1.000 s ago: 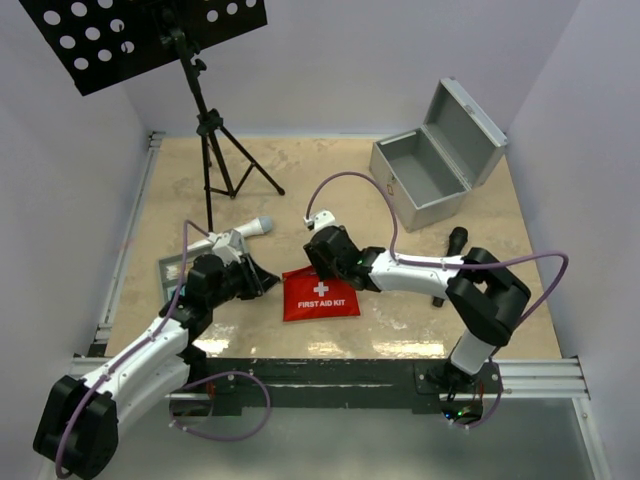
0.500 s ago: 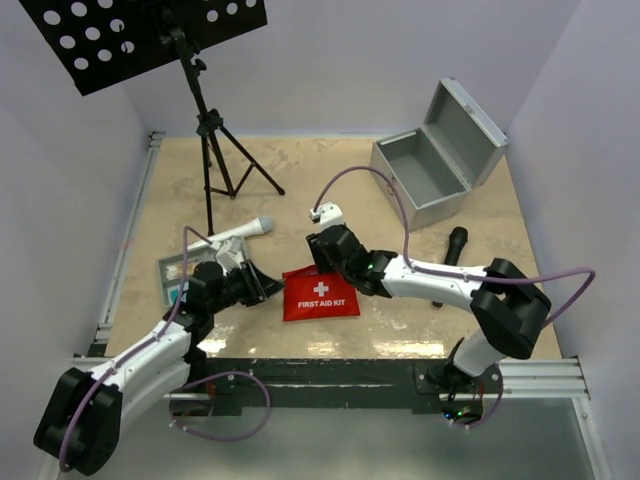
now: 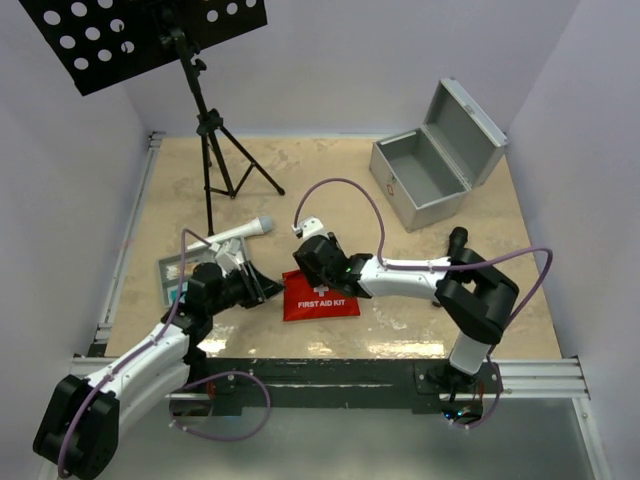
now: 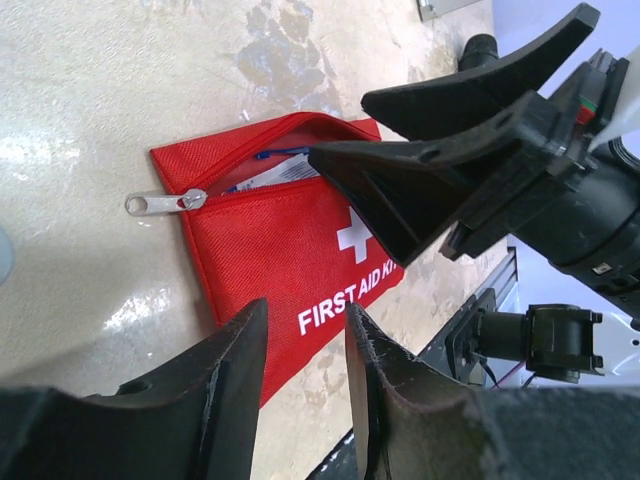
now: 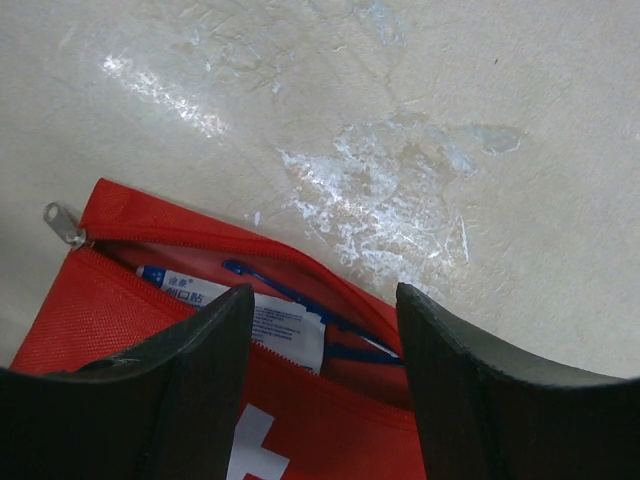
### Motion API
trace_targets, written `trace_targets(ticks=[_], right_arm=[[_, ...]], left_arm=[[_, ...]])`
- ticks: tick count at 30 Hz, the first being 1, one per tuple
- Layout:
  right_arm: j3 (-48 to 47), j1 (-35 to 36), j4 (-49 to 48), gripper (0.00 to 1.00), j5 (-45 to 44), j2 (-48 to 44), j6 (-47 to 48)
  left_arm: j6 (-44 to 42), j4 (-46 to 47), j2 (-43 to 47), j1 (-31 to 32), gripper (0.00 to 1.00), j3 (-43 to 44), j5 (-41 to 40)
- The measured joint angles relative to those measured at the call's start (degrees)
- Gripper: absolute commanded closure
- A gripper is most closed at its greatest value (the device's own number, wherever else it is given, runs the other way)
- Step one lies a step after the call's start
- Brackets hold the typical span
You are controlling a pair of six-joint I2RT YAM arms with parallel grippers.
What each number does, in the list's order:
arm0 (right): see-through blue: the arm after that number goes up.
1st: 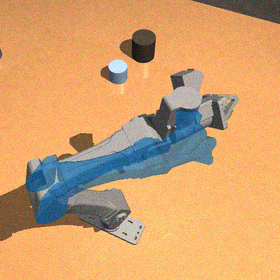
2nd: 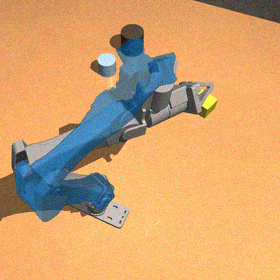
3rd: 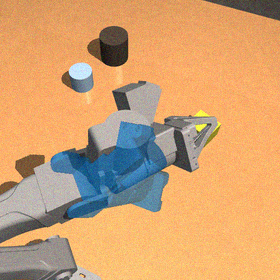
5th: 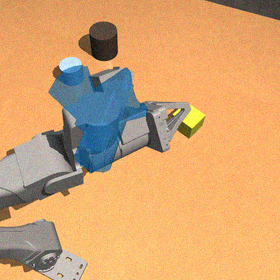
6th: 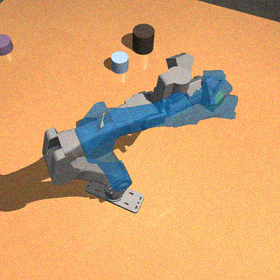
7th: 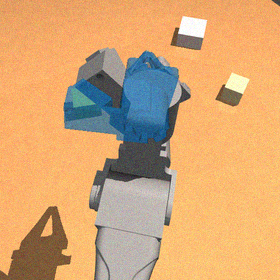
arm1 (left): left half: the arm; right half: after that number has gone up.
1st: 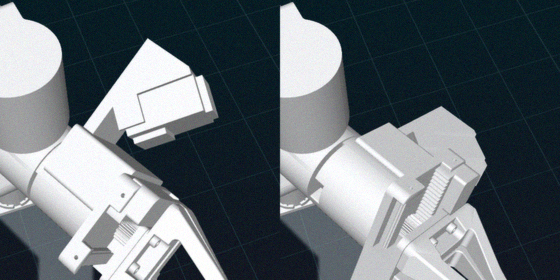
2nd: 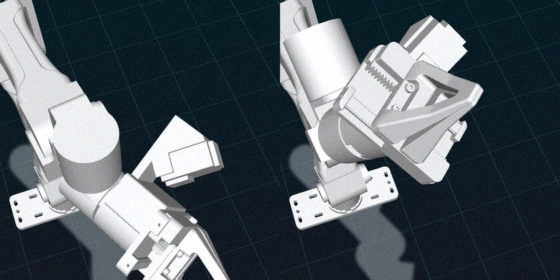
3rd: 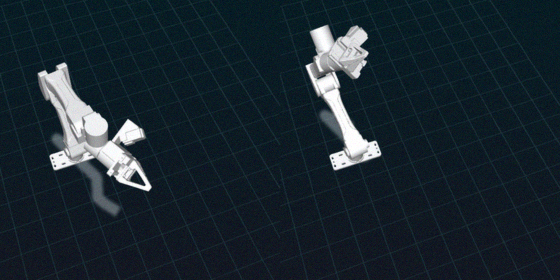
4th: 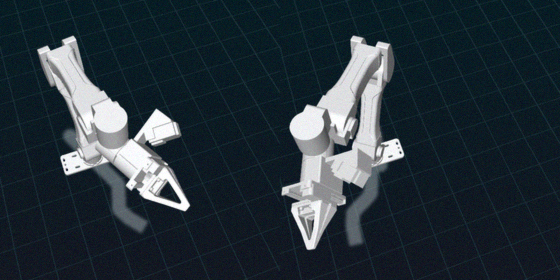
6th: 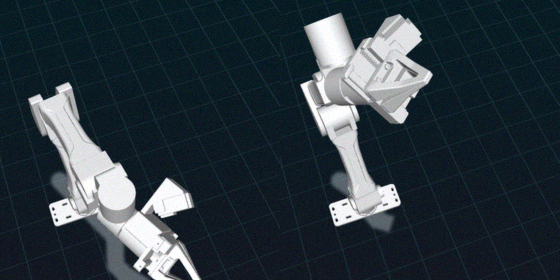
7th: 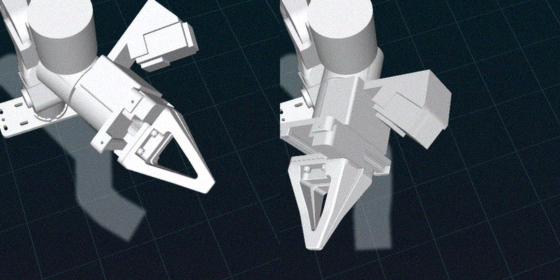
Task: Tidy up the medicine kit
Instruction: Pick up the medicine pouch from the center of the board.
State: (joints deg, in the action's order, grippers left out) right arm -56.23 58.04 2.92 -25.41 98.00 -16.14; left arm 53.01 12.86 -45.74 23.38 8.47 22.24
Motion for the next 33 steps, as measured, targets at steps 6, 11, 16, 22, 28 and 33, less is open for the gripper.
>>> trace_targets(ticks=[6,11,16,22,28,33], right_arm=[[-3.3,0.2,3.8,0.39,-3.7,3.7,0.5],[-5.0,0.2,4.8,0.48,-5.7,5.5,1.5],[-5.0,0.2,4.8,0.63,-6.6,6.3,3.5],[-5.0,0.2,4.4,0.85,-6.6,6.9,5.6],[-5.0,0.2,3.5,1.00,-7.2,6.2,7.0],[-4.2,0.9,3.7,1.00,-8.5,0.5,8.5]], left_arm=[[0.0,-2.1,0.1,0.0,0.61,0.0,-0.9],[0.0,-2.8,0.1,0.0,0.61,0.0,-1.2],[0.0,-3.3,0.6,0.0,0.62,0.0,-1.2],[0.5,-2.8,1.1,-0.1,0.61,0.0,-0.9],[2.1,1.0,1.0,-0.1,0.52,0.0,1.6],[2.9,3.4,0.6,-0.3,0.44,0.0,2.9]])
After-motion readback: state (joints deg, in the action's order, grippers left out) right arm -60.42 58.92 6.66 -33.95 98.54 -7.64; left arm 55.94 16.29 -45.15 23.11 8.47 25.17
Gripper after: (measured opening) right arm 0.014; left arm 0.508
